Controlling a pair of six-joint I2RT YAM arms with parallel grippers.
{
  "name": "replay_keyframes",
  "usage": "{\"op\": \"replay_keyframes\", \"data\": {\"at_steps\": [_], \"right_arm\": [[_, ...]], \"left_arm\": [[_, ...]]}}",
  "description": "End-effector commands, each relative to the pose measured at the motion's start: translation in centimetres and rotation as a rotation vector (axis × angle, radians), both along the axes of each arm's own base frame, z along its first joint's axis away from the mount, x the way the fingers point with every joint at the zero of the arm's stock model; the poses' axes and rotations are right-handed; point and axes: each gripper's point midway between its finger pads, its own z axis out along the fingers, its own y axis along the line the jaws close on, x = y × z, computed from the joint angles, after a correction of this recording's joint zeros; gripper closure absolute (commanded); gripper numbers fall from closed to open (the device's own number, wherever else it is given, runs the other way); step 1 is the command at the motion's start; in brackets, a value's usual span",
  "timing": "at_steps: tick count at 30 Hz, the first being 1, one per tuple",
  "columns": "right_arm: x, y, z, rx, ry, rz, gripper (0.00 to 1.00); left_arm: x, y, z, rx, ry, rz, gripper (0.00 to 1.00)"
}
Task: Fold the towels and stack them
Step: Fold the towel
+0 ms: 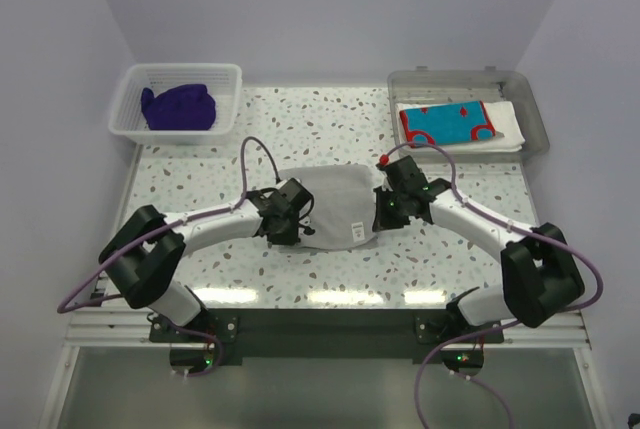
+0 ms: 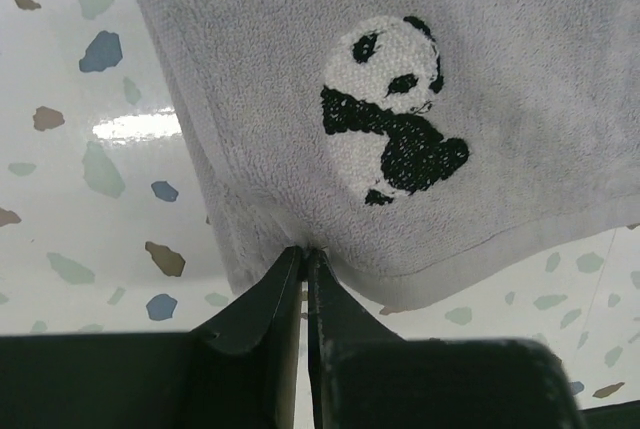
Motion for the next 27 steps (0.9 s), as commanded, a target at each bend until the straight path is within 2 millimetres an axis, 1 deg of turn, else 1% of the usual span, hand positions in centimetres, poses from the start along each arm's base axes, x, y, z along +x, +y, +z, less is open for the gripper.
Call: {"op": "replay_keyframes", "data": {"at_steps": [1,2,4,6,8,9,10,13,15,16,17,19,20,23,25,26,27], "right_arm": [[0.2,0.8,0.3,0.025,-0.015,0.025,1.00],[0.2,0.7,0.3,0.024,-0.017,0.024,1.00],[0.2,0.7,0.3,0.024,-0.016,0.020,1.00],[0.1,0.8,0.3,0.025,-0.018,0.023,1.00],[0.1,0.7,0.2,0.023,-0.013,0.020,1.00],[0.1,0.8,0.3,0.025,-0.016,0.021,1.00],[0.1,0.8,0.3,0.026,-0.017,0.020,1.00],[0.2,0.9,0.7,0.026,-0.024,0.022,1.00],[0.3,0.9,1.3,0.027,-0.032,0.024,1.00],[0.4,1.0,1.5,0.028,-0.037,0.025,1.00],[0.5,0.9,2.0,0.031,-0.046,0.024,1.00],[0.5,1.1,2.8,0.032,-0.053,0.027,1.00],[0.5,1.1,3.2,0.034,-0.061,0.031,1.00],[0.4,1.5,4.1,0.047,-0.067,0.030,1.00],[-0.1,1.9,4.0,0.054,-0.059,0.038,1.00],[-0.3,2.1,3.8,0.065,-0.052,0.030,1.00],[-0.6,2.3,3.1,0.071,-0.042,0.030,1.00]], "left_arm": [[1.5,-1.9,0.7,-0.066,-0.053,0.001,0.88],[1.5,-1.9,0.6,-0.062,-0.054,-0.001,0.88],[1.5,-1.9,0.7,-0.066,-0.054,-0.001,0.82],[1.6,-1.8,0.8,-0.067,-0.058,0.002,0.83],[1.6,-1.7,1.0,-0.061,-0.065,0.001,0.88],[1.6,-1.6,0.9,-0.058,-0.065,0.005,0.96],[1.6,-1.5,0.9,-0.053,-0.063,0.006,1.00],[1.4,-1.3,0.8,-0.045,-0.057,0.005,1.00],[1.6,-1.0,1.4,-0.039,-0.075,0.012,1.00],[1.4,-0.6,1.7,-0.020,-0.074,0.012,1.00],[2.0,-0.4,2.7,-0.014,-0.105,0.018,1.00],[1.8,0.5,3.8,0.018,-0.114,0.021,1.00],[2.1,0.8,4.5,0.033,-0.134,0.026,1.00],[1.8,2.0,5.8,0.075,-0.142,0.028,1.00],[1.3,2.6,5.8,0.092,-0.131,0.022,1.00],[1.0,3.1,5.1,0.109,-0.119,0.023,1.00],[0.7,3.3,4.6,0.115,-0.109,0.021,1.00]]}}
